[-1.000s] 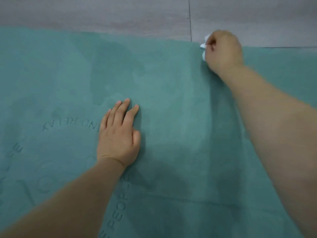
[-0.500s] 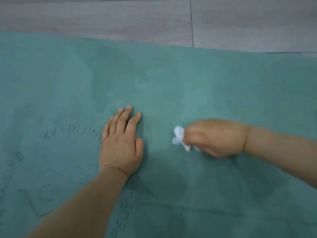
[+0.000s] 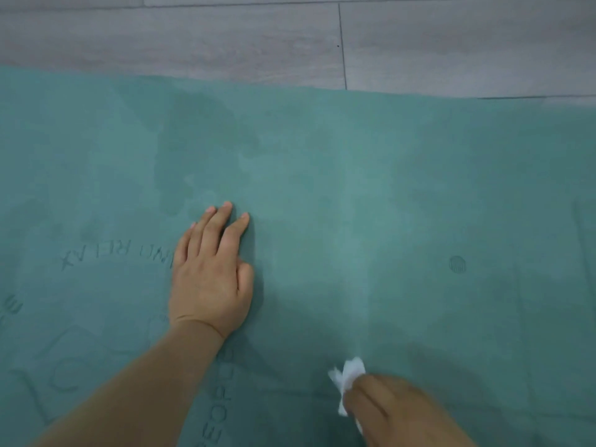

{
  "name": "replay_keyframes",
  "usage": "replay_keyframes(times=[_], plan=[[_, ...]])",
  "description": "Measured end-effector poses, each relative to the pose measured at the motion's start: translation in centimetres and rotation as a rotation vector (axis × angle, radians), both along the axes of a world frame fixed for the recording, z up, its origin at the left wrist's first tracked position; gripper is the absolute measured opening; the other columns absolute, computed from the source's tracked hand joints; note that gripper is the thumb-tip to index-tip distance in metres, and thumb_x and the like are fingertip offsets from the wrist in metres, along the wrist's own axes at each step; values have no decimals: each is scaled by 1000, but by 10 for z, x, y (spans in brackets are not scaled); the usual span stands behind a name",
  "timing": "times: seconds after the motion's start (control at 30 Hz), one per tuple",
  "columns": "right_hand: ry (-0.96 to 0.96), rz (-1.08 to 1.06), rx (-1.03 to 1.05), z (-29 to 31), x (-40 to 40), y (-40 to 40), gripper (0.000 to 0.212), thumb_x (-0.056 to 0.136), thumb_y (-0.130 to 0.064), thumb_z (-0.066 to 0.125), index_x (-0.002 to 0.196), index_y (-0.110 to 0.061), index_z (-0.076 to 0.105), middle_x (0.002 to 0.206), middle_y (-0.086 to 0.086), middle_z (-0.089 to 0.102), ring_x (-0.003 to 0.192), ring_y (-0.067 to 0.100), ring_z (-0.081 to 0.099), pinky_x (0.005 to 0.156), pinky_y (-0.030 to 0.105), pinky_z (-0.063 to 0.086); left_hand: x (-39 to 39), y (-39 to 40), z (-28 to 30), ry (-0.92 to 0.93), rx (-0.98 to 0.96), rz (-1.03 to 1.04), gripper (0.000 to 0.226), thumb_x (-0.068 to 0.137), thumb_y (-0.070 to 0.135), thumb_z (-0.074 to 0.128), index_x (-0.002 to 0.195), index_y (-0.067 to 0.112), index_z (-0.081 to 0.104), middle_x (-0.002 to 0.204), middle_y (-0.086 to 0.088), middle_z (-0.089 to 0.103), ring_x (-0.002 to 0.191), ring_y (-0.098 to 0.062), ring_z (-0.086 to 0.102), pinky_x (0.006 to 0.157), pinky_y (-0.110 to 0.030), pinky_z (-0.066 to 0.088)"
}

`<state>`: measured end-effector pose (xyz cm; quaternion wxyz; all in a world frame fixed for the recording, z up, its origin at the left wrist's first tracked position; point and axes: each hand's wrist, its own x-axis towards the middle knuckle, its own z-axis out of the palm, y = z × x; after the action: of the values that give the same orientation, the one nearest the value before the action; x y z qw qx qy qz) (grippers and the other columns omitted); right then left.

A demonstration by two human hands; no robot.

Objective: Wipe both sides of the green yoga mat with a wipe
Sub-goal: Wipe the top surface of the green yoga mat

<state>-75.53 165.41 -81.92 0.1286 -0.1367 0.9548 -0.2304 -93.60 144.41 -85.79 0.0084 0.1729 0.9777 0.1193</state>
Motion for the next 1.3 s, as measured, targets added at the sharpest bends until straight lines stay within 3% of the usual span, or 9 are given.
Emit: replay_keyframes(times=[0.13,0.33,0.47,0.6,0.67,0.83,1.0,1.17,1.3], plan=[[184,267,-30,-6,-119,56,14,89,-20,49,101,-27,52,100,-7,58,83,17,60,74,24,48,-1,1,1,10,-3,-1,61,80,24,34,137,13,52,149,-9,45,141,-26,33,115,-43,22],[197,-731,180,-17,-307,119,24,84,-11,49,105,-5,59,115,18,61,106,37,56,86,37,45,2,0,-1,23,15,6,62,79,23,35,137,13,52,149,-10,45,141,-27,34,115,-46,24],[289,-654,116,-24,-157,34,15,86,-9,49,98,-10,58,104,12,59,86,35,59,72,36,42,1,-1,0,7,13,6,62,79,23,34,138,13,51,150,-9,44,142,-27,34,115,-46,24],[43,-718,-85,-28,26,-28,31,74,-19,57,90,-45,55,72,-20,54,65,8,55,62,-2,31,1,0,-1,23,4,2,62,79,24,34,137,13,52,149,-10,45,141,-27,34,115,-45,23],[93,-795,90,-43,37,-25,16,73,-24,53,81,-31,66,67,-15,66,61,11,54,66,5,39,0,0,-1,23,5,1,62,79,25,34,138,13,51,149,-9,45,141,-27,35,115,-45,23],[310,-739,122,-24,-151,76,15,88,-12,47,93,-6,60,95,18,61,88,36,57,77,41,40,1,0,-1,21,4,5,63,79,26,33,138,14,51,149,-9,45,141,-27,34,115,-46,24],[180,-856,260,-21,-295,145,27,89,-12,50,112,-1,57,118,24,56,110,40,52,89,39,42,1,0,-2,21,15,7,62,79,25,34,137,14,51,149,-9,45,140,-28,35,115,-47,26],[263,-786,115,-27,-107,71,16,88,-16,44,93,-10,58,101,16,62,96,36,58,80,38,42,1,-1,-1,24,13,6,62,78,25,35,137,14,52,149,-9,45,140,-29,36,114,-46,25],[199,-741,149,-10,50,24,13,83,-26,44,85,-35,53,107,-18,60,92,2,60,71,5,41,1,1,0,17,16,20,62,79,25,34,137,14,53,149,-8,45,141,-28,35,115,-47,25]])
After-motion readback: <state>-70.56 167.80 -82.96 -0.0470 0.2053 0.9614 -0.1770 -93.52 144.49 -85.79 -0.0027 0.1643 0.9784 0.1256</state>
